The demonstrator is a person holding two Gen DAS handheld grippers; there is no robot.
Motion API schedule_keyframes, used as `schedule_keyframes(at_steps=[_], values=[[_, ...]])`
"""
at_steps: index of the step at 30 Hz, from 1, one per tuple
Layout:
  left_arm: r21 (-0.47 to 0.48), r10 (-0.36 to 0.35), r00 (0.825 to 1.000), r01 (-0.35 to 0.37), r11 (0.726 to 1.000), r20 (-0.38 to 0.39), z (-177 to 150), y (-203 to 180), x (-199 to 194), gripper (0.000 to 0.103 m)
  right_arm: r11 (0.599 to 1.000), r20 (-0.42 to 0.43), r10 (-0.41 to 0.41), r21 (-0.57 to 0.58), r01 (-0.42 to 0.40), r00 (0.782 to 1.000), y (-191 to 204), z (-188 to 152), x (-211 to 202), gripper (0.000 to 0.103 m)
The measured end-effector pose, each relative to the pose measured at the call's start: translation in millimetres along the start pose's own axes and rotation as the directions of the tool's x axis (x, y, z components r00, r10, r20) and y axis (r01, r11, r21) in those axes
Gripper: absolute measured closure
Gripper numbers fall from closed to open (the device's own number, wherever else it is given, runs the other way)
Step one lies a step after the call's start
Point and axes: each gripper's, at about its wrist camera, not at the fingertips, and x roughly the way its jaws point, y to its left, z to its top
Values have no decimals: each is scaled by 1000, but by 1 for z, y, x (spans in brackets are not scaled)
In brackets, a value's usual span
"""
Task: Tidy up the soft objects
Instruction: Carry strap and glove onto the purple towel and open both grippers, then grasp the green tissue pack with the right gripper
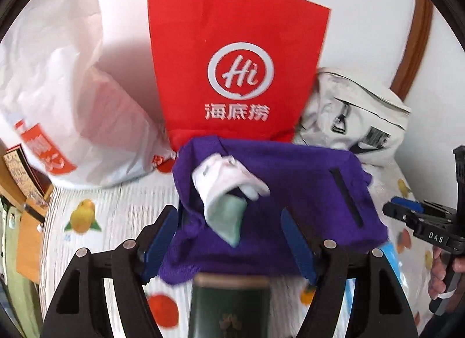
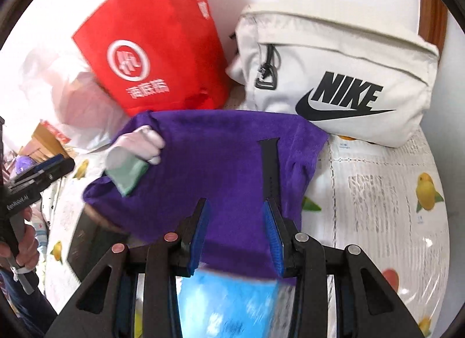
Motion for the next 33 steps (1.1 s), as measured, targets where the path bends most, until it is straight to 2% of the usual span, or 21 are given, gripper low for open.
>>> schedule_keyframes(at_steps=[3,6,9,15,19,22,28,31,33], values=[[-22,42,999,-42,999,-8,-19,-2,-23,31,1000,26,4,-24,-3,1000,17,-16,-23,64],[-36,42,999,-43,998,-34,-39,-1,-40,31,999,54,6,-41,-4,998,30,-36,-43,64],[-26,52,998,-52,998,-21,-59,-4,-57,31,998,68,-5,-61,9,998,42,-62,-67,64],[-44,-1,1000,0,999,-26,-104,-11,-92,31,999,25,11,-45,-10,1000,46,-111,-86,64],[-40,-9,1000,8,999,-22,-130,-19,-110,31,998,18,16,-57,-15,1000,48,-154,-100,62],[-41,-20,1000,19,999,-23,-147,-23,-117,31,996,-9,7,-89,-7,1000,52,-183,-98,56],[-74,-64,997,62,995,-38,-173,-24,-119,31,990,-71,42,-130,-51,997,58,-225,-75,55],[-82,-63,997,58,995,-54,-187,-22,-118,31,987,-72,13,-158,-24,997,61,-235,-61,45],[-75,-55,996,50,996,-68,-194,-22,-117,31,985,-66,-28,-172,16,997,61,-240,-50,42]])
